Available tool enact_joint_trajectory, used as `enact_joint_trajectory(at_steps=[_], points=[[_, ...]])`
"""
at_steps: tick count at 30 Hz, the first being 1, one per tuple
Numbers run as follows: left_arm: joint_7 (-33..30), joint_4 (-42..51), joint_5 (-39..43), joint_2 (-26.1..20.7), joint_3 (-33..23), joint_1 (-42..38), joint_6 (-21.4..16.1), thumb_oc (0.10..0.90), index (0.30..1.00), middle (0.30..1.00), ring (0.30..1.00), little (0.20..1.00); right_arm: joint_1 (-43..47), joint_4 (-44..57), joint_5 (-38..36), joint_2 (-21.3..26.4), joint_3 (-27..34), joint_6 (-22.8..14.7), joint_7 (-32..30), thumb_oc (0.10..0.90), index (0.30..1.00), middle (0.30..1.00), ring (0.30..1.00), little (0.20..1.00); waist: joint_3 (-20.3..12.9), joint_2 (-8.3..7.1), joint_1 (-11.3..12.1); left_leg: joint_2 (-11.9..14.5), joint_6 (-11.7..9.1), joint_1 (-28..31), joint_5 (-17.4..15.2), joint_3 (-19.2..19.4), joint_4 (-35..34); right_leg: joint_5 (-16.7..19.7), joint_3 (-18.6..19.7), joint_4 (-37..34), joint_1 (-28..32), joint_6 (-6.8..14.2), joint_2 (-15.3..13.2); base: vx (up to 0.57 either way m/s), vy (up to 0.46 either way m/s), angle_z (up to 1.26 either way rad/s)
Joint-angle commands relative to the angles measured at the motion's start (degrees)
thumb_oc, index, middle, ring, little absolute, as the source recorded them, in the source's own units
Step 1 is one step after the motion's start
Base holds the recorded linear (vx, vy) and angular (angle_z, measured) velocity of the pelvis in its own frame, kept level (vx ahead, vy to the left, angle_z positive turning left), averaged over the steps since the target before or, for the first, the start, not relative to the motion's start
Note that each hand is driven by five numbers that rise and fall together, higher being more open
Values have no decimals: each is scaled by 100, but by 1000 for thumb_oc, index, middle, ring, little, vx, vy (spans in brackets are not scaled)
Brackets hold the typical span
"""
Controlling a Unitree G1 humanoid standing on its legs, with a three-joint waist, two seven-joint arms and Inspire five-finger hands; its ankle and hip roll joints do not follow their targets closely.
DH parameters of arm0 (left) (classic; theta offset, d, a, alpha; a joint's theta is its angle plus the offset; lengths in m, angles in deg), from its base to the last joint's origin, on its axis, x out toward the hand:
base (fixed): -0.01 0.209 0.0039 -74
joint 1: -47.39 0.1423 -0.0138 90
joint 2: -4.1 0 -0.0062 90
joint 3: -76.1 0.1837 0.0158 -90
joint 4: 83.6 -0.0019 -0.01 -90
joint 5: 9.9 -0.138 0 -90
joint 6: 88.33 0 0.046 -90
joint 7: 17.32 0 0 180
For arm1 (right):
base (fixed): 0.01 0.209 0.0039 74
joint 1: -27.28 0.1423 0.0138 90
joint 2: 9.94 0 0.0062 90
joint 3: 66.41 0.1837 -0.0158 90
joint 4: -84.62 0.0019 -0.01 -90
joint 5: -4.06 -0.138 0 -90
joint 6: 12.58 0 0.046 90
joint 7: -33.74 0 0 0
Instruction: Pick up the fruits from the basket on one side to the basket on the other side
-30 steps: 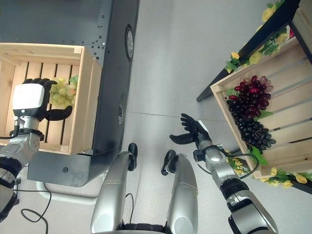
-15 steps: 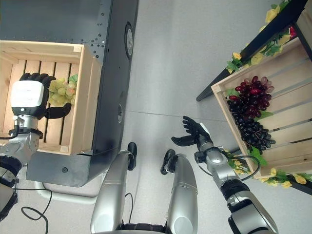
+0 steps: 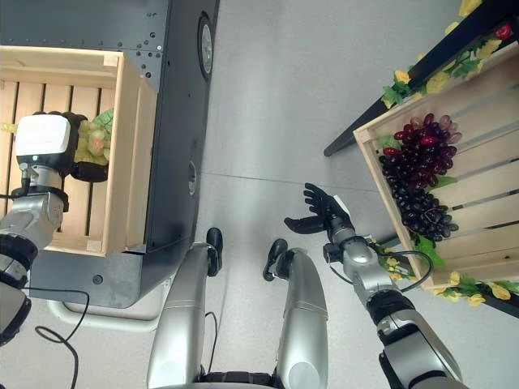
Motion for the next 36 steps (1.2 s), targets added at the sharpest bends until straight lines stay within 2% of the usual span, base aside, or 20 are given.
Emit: enact_joint_trajectory(at_steps=[1, 2, 4, 8, 9, 10, 11, 16, 23, 25, 29, 33, 36], points=[[474, -184, -56, -239, 112, -422, 653, 800, 900, 900, 900, 900, 19, 301, -388, 356, 70, -527, 94, 800, 900, 900, 900, 900, -83, -86, -92, -115, 365, 428, -203, 697, -538, 334, 180, -302, 180, 32, 285, 0, 0, 0], [768, -294, -147, -227, 261, -485, 846, 800, 900, 900, 900, 900, 63, 255, -421, 369, 87, -568, 118, 800, 900, 900, 900, 900, -83, -88, -108, -104, 359, 390, -222, 694, -495, 328, 195, -264, 140, 38, 288, 0, 0, 0], [802, -347, -196, -207, 308, -511, 913, 800, 900, 900, 900, 900, 137, 190, -450, 375, 76, -587, 127, 800, 900, 900, 900, 900, -83, -80, -107, -102, 357, 377, -235, 692, -471, 321, 202, -248, 130, 39, 284, 0, 0, 0], [1278, -493, -216, -188, 547, -655, 1072, 800, 900, 900, 900, 900, 271, 122, -515, 385, 35, -654, 134, 800, 900, 900, 900, 900, -83, -61, -120, -87, 377, 383, -243, 720, -472, 325, 219, -229, 115, 52, 275, -6, 13, -2], [1301, -548, -180, -179, 553, -654, 1076, 538, 507, 507, 507, 507, 326, 99, -548, 403, 40, -663, 116, 800, 900, 900, 900, 900, -83, -32, -124, -94, 369, 391, -234, 733, -495, 336, 224, -251, 119, 61, 272, 0, 0, 0], [1313, -561, -185, -179, 559, -658, 1083, 449, 373, 373, 373, 373, 332, 93, -556, 404, 44, -671, 116, 800, 900, 900, 900, 900, -83, -27, -125, -95, 369, 396, -233, 736, -501, 337, 225, -256, 123, 63, 272, -11, 16, -4], [1368, -564, -180, -195, 579, -663, 1100, 400, 300, 300, 300, 300, 328, 92, -562, 409, 53, -688, 116, 800, 900, 900, 900, 900, -83, -13, -127, -99, 368, 411, -236, 740, -508, 334, 228, -262, 134, 64, 270, -4, 17, -5], [1285, -554, -90, -295, 478, -563, 1187, 400, 300, 300, 300, 300, 306, 109, -529, 443, 124, -718, 124, 800, 900, 900, 900, 900, -83, 87, -132, -127, 351, 524, -221, 777, -597, 353, 242, -353, 226, 85, 253, -3, 4, -1], [846, -458, 558, -343, 87, -456, 835, 400, 300, 300, 300, 300, 218, 152, -527, 381, 177, -748, 107, 800, 900, 900, 900, 900, -83, 148, -116, -165, 361, 709, -248, 803, -651, 342, 258, -390, 373, 107, 216, 0, 0, 0], [754, -358, 608, -415, -100, -394, 746, 400, 300, 300, 300, 300, 86, 307, -497, 315, 230, -765, 83, 800, 900, 900, 900, 900, -83, 142, -117, -188, 380, 823, -267, 808, -691, 357, 282, -420, 448, 134, 217, 3, -18, 1], [695, -250, 1205, -467, -484, -162, 685, 400, 300, 300, 300, 300, -27, 517, -506, 245, 268, -749, 125, 800, 900, 900, 900, 900, -83, 150, -118, -223, 378, 995, -250, 825, -791, 394, 303, -519, 587, 159, 231, 2, -40, 0], [645, -107, 1735, -436, -1110, 198, 465, 400, 300, 300, 300, 300, -196, 762, -529, 94, 325, -683, 162, 800, 900, 900, 900, 900, -83, 147, -82, -287, 386, 1361, -252, 803, -959, 389, 305, -625, 894, 188, 236, 10, -51, 0], [659, -47, 2138, -444, -1376, 340, 297, 400, 300, 300, 300, 300, -247, 836, -499, 58, 338, -704, 133, 800, 900, 900, 900, 900, -83, 151, -71, -334, 384, 1584, -259, 762, -1043, 408, 320, -756, 1114, 201, 244, 1, -13, 0]])
